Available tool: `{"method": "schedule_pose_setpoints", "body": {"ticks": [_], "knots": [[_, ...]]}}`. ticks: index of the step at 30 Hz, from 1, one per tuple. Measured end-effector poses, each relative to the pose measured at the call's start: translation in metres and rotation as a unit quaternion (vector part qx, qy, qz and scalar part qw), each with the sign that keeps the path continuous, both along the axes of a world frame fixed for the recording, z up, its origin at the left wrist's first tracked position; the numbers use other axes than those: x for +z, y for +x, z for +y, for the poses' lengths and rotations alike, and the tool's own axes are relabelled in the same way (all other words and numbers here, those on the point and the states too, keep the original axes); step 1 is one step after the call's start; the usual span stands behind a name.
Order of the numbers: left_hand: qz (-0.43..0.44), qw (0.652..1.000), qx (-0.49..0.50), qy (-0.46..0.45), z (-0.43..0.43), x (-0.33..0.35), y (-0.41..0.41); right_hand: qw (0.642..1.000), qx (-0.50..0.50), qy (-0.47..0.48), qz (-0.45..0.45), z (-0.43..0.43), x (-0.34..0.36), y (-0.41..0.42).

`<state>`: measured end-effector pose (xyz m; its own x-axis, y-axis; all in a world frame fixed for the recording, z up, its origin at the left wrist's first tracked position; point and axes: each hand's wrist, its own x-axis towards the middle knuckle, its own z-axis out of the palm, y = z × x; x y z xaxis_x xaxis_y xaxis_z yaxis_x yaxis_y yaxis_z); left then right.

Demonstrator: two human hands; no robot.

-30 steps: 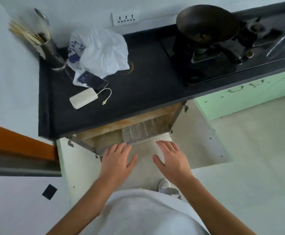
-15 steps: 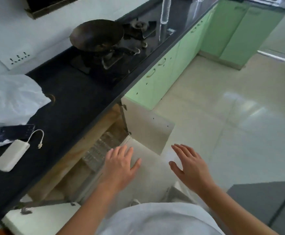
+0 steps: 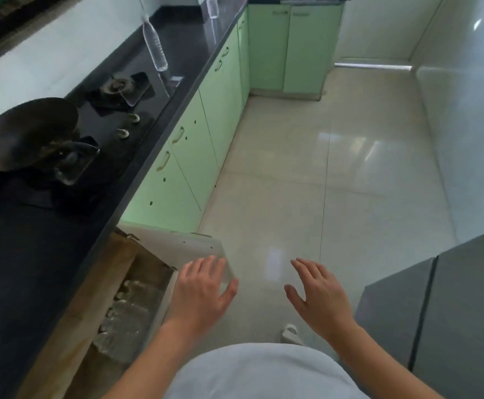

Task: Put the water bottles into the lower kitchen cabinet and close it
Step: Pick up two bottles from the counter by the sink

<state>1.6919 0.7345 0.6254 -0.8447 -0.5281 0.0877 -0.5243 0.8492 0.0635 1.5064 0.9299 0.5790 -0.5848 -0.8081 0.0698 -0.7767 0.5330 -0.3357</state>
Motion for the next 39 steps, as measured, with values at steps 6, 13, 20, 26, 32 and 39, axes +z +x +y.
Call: {"method": "schedule_pose_setpoints", "body": {"ticks": [6, 13, 20, 26, 32, 39], "knots": [[-0.032, 0.999, 0.038, -0.015, -0.020, 0.002, -0.039, 1.000, 0.017, -0.012, -0.013, -0.050, 0.001, -0.036], [-0.034, 0.998, 0.040, 0.020, -0.059, -0.004, -0.095, 0.999, 0.034, -0.015, 0.006, -0.107, 0.010, -0.090], [-0.009, 0.998, -0.055, 0.042, -0.118, -0.027, -0.215, 0.996, -0.064, 0.013, 0.057, -0.112, 0.004, -0.183], [-0.043, 0.982, -0.179, 0.047, -0.134, -0.033, -0.345, 0.972, -0.205, 0.093, 0.067, -0.098, 0.012, -0.250], [-0.053, 0.974, -0.217, 0.042, -0.134, -0.038, -0.458, 0.945, -0.310, 0.104, 0.020, -0.097, 0.007, -0.323], [-0.068, 0.975, -0.208, 0.042, -0.160, -0.058, -0.569, 0.951, -0.299, 0.079, -0.022, -0.107, -0.028, -0.440]]}}
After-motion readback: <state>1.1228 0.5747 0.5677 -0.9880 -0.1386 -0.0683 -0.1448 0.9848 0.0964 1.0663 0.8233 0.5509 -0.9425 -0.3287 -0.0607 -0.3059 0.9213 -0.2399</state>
